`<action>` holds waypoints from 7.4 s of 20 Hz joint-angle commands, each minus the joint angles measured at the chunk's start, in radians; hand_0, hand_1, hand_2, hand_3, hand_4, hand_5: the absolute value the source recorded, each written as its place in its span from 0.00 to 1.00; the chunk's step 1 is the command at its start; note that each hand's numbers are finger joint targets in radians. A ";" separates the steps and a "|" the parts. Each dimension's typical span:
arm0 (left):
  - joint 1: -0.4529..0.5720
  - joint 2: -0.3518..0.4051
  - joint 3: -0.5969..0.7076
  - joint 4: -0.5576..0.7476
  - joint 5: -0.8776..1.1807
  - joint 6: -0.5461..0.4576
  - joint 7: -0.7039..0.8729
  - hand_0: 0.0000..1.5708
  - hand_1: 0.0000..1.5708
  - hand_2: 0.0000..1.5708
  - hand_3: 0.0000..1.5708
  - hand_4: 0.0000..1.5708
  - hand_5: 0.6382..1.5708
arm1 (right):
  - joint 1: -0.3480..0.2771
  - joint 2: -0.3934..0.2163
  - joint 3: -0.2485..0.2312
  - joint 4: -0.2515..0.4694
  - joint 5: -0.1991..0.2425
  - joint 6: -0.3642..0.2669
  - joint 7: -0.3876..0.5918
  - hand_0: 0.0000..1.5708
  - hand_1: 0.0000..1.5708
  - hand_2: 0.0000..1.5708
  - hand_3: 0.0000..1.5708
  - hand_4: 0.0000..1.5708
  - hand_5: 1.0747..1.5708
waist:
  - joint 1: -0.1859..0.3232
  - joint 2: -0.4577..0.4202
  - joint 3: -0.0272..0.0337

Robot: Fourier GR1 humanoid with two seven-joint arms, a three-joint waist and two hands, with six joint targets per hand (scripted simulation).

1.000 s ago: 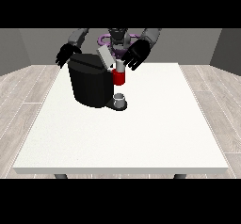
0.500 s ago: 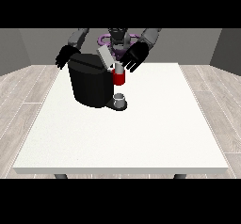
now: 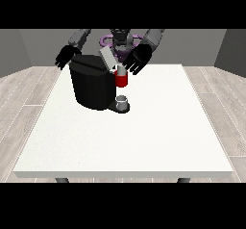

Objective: Insert the coffee pod into the coffee machine and close the lid

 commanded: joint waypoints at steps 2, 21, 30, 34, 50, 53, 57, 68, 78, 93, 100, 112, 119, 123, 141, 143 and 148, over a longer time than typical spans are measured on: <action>0.023 -0.033 -0.006 0.008 -0.011 0.027 0.003 0.80 0.80 0.82 0.75 0.31 1.00 | 0.017 0.005 0.001 -0.005 -0.016 0.014 -0.002 0.00 0.00 0.00 0.00 0.29 1.00 | -0.003 0.005 -0.0002; -0.011 -0.018 -0.018 0.004 -0.045 -0.006 0.005 0.67 0.67 0.71 0.61 0.23 1.00 | 0.003 0.030 0.026 0.008 0.015 -0.040 0.008 0.00 0.00 0.00 0.00 0.26 1.00 | 0.017 -0.006 -0.0003; -0.009 0.027 -0.062 0.005 -0.096 -0.054 -0.053 0.00 0.00 0.00 0.00 0.00 1.00 | -0.006 0.018 -0.007 0.033 -0.012 -0.017 -0.060 0.00 0.00 0.00 0.00 0.29 1.00 | 0.013 0.039 0.0000; -0.043 0.051 -0.052 0.013 -0.099 -0.090 -0.030 0.00 0.00 0.00 0.00 0.00 1.00 | 0.009 0.029 0.020 0.037 0.028 -0.046 -0.054 0.00 0.00 0.00 0.00 0.26 1.00 | 0.008 0.019 -0.0001; 0.093 -0.091 -0.052 -0.066 -0.065 -0.091 -0.042 0.00 0.00 0.00 0.00 0.00 1.00 | 0.039 -0.011 -0.081 0.161 -0.029 -0.043 -0.057 0.00 0.00 0.00 0.00 0.23 1.00 | 0.154 -0.126 -0.0001; 0.154 -0.143 0.039 -0.059 0.037 -0.078 -0.029 0.00 0.00 0.00 0.00 0.00 1.00 | 0.100 -0.020 -0.094 0.141 -0.047 -0.030 -0.054 0.00 0.00 0.00 0.00 0.27 1.00 | 0.171 -0.216 -0.0007; 0.217 -0.200 0.159 -0.076 0.180 -0.055 -0.090 0.00 0.00 0.00 0.00 0.16 1.00 | 0.141 -0.036 -0.116 0.156 -0.050 -0.027 -0.088 0.00 0.00 0.00 0.00 0.28 1.00 | 0.218 -0.237 -0.0016; 0.475 -0.307 0.251 -0.116 0.371 -0.139 -0.101 0.00 0.00 0.00 0.00 0.14 1.00 | 0.238 -0.083 -0.078 0.086 -0.019 0.011 -0.030 0.00 0.00 0.00 0.00 0.23 1.00 | 0.304 -0.448 -0.0008; 0.631 -0.393 0.244 -0.195 0.454 -0.169 -0.081 0.00 0.00 0.00 0.00 0.04 1.00 | 0.153 -0.128 -0.041 -0.034 -0.017 0.072 0.037 0.00 0.00 0.00 0.00 0.03 1.00 | 0.391 -0.509 -0.0003; 0.794 -0.416 0.169 -0.497 0.561 -0.166 -0.010 0.00 0.00 0.00 0.00 0.00 1.00 | -0.002 -0.160 0.001 -0.029 -0.008 0.203 0.063 0.00 0.00 0.00 0.00 0.00 1.00 | 0.425 -0.363 -0.0001; 0.809 -0.430 0.085 -0.631 0.604 -0.103 0.059 0.00 0.00 0.00 0.00 0.00 1.00 | -0.114 -0.085 0.009 0.065 0.015 0.142 0.060 0.00 0.00 0.00 0.00 0.00 1.00 | 0.446 -0.293 -0.0001; 0.916 -0.356 0.099 -0.772 0.676 -0.137 0.080 0.00 0.00 0.00 0.00 0.00 1.00 | -0.185 -0.152 -0.063 0.218 -0.025 0.255 -0.015 0.00 0.00 0.00 0.00 0.00 1.00 | 0.408 -0.215 -0.0002; 0.951 -0.358 0.065 -0.805 0.668 -0.105 0.084 0.00 0.00 0.00 0.00 0.00 1.00 | -0.270 -0.121 -0.017 0.273 0.041 0.218 0.030 0.00 0.00 0.00 0.00 0.00 1.00 | 0.417 -0.218 -0.0004; 0.910 -0.349 0.063 -0.780 0.649 -0.070 0.042 0.00 0.00 0.00 0.00 0.00 1.00 | -0.346 -0.134 -0.066 0.318 0.020 0.211 0.012 0.00 0.00 0.00 0.00 0.00 1.00 | 0.418 -0.164 -0.0003; 0.911 -0.310 0.086 -0.706 0.691 -0.063 -0.004 0.00 0.00 0.00 0.00 0.10 1.00 | -0.420 -0.092 -0.006 0.373 0.085 0.225 -0.016 0.00 0.00 0.00 0.00 0.10 1.00 | 0.412 -0.154 -0.0005; 0.882 -0.285 0.091 -0.724 0.726 -0.106 0.019 0.00 0.00 0.00 0.00 0.09 1.00 | -0.421 -0.076 0.012 0.397 0.130 0.184 -0.070 0.00 0.00 0.00 0.00 0.09 1.00 | 0.432 -0.134 -0.0004; 0.888 -0.298 0.081 -0.676 0.702 -0.082 -0.031 0.00 0.00 0.00 0.00 0.00 1.00 | -0.501 -0.058 0.052 0.370 0.164 0.186 0.032 0.00 0.00 0.00 0.00 0.08 1.00 | 0.407 -0.166 -0.0007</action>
